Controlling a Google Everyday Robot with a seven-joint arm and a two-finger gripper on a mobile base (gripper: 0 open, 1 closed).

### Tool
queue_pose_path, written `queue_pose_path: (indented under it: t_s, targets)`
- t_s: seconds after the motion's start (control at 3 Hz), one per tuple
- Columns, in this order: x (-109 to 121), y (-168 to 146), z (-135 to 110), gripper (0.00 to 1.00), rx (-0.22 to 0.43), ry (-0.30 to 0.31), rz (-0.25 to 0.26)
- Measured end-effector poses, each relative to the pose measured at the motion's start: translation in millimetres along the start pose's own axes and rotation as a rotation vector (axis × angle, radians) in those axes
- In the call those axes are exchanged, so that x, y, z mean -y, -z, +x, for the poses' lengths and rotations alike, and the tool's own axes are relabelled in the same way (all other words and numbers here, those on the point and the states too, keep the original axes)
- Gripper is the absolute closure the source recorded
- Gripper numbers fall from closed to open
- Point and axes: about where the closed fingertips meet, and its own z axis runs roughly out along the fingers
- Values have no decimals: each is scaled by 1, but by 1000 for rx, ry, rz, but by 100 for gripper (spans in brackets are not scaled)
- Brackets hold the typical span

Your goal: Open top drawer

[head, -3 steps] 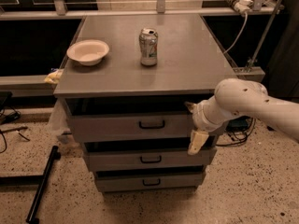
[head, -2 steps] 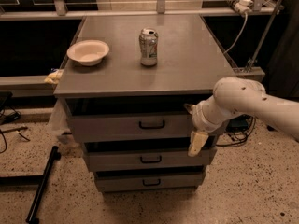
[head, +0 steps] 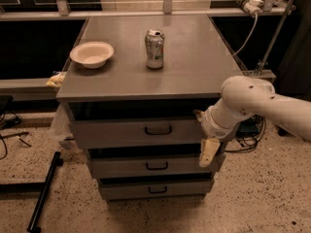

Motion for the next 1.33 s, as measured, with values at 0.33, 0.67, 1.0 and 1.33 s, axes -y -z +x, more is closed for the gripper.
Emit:
queue_pose_path:
  t_s: [0.33,0.67,1.0,1.33]
  targets:
    - [-3,3,-1,0,-4,1,-15]
    - [-21,16,-4,0,-12,5,-76]
    - [-47,34,-7,0,-19,5,-150]
    - [-73,48,-7,0,-18,-7,-230]
